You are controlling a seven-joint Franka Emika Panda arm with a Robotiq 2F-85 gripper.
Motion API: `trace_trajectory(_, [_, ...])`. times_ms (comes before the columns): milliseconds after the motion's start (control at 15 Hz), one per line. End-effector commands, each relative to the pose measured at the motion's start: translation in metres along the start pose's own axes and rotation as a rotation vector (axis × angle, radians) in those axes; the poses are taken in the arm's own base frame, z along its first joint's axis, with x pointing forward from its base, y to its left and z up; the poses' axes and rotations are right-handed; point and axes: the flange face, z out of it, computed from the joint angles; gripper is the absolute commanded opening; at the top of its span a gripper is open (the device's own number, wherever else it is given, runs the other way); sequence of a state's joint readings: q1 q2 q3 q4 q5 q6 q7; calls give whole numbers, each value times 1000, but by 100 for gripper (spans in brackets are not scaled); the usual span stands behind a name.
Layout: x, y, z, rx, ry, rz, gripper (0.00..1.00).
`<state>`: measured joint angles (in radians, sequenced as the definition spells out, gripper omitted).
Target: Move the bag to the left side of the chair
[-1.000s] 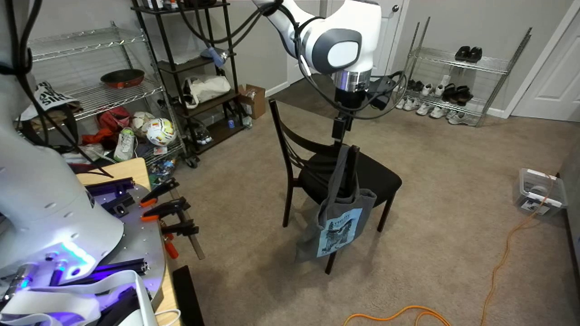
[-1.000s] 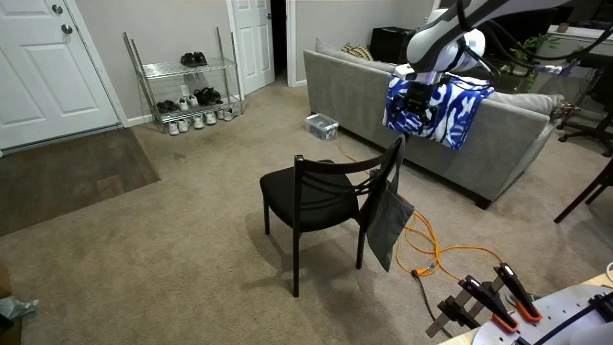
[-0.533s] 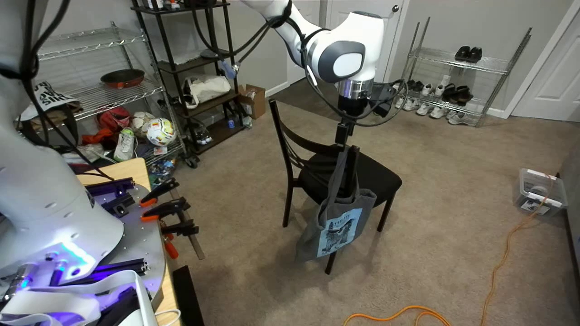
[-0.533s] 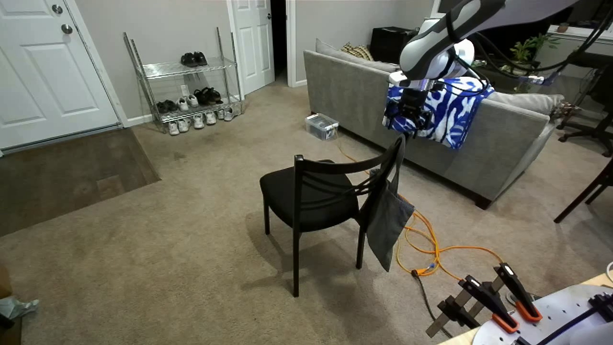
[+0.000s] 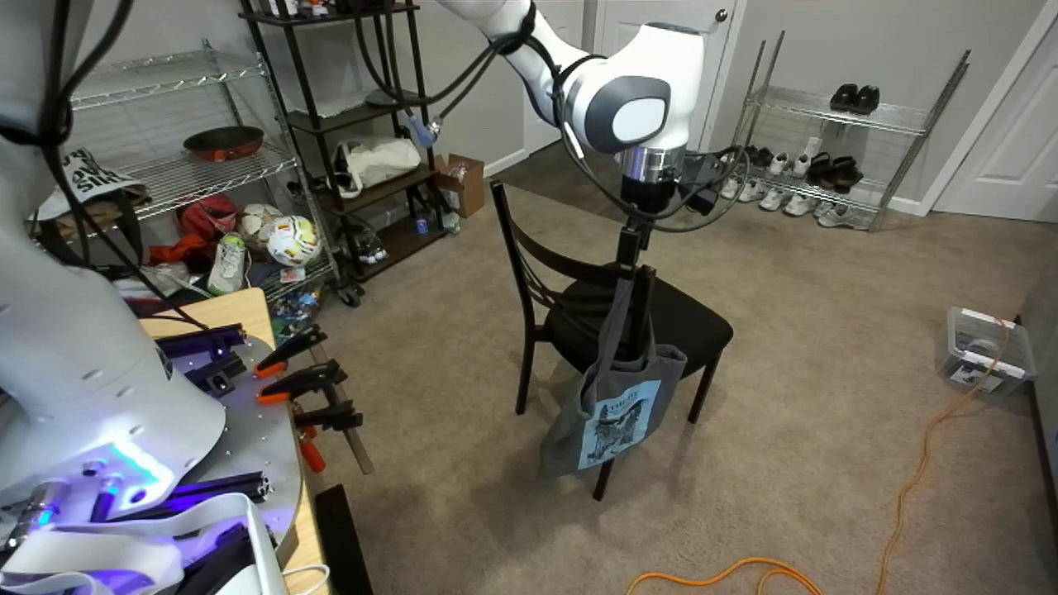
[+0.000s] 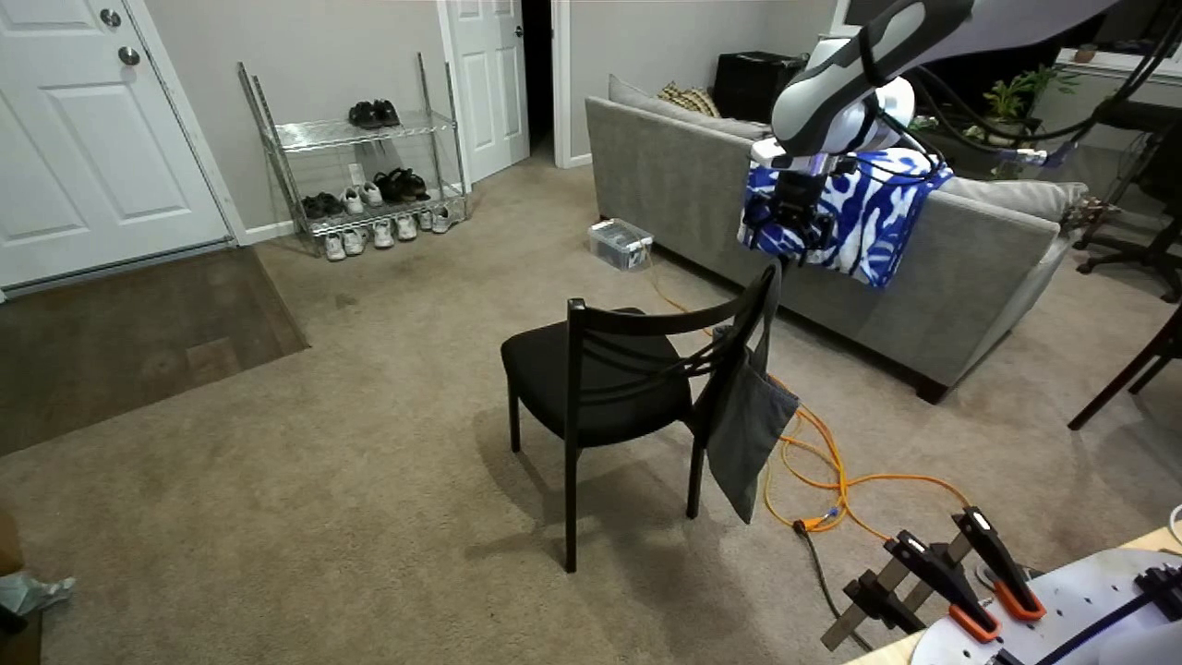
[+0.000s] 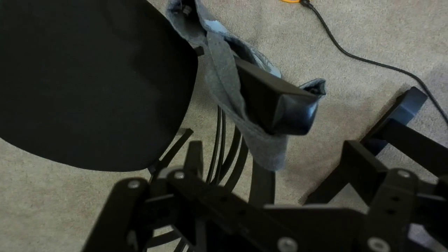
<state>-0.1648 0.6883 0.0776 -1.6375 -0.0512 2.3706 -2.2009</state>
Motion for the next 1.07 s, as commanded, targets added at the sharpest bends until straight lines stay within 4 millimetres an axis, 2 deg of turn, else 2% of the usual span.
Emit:
trace_trajectory(0, [3,-1,1,27,-10,-42,100])
trace_trajectory(333, [10,1,6,40,-17,-70,100])
trace_trajectory(400, [12,2,7,43,-18,-75,89])
trace_trajectory(467, [13,2,7,43,-17,-81,74])
trace_trajectory(733, [17,4,4,29,-19,-85,47])
trace_trajectory(800, [19,5,1,22,-20,-87,51])
trace_trajectory(867, [20,6,-1,18,-20,-88,84])
trace_trajectory(933, [21,7,-2,13,-20,-89,80])
trace_trajectory(1000, [21,7,-3,11,-21,-89,81])
